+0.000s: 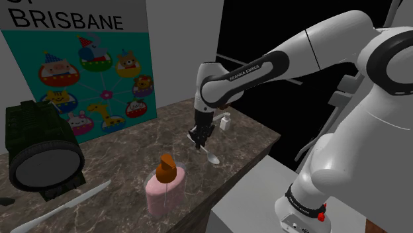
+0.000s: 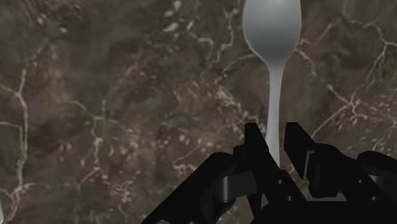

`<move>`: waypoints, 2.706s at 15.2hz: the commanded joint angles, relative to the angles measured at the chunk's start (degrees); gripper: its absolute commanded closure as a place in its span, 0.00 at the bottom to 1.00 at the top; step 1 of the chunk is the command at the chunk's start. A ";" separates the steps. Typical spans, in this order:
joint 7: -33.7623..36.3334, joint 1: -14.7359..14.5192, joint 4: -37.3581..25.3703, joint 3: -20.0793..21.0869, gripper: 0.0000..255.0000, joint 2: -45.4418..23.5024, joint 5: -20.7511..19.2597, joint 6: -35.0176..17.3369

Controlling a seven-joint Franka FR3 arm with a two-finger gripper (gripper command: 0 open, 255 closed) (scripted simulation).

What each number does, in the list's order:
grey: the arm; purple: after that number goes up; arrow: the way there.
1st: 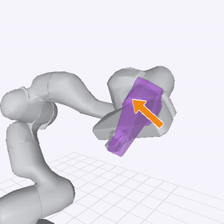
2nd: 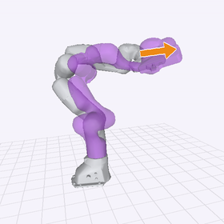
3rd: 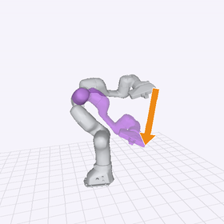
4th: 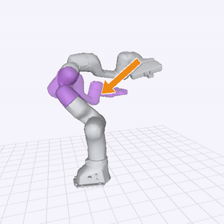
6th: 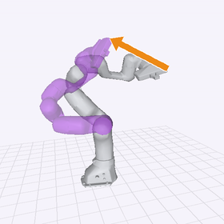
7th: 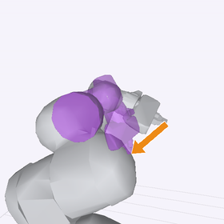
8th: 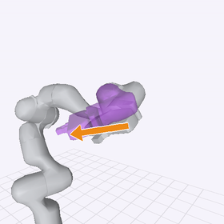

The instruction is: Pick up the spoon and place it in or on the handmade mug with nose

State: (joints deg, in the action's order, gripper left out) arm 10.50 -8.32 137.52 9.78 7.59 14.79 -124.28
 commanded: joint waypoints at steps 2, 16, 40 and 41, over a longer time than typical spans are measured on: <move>0.50 0.02 -1.16 -0.06 1.00 1.37 -0.18 2.51; 2.22 0.33 -7.69 -0.66 1.00 6.05 -0.96 13.62; -7.00 5.82 -23.90 -8.51 1.00 1.87 -5.16 27.63; -8.18 6.39 -25.02 -9.24 1.00 0.91 -5.46 27.99</move>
State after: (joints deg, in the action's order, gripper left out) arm 3.60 -2.53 113.59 1.33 9.15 9.67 -96.94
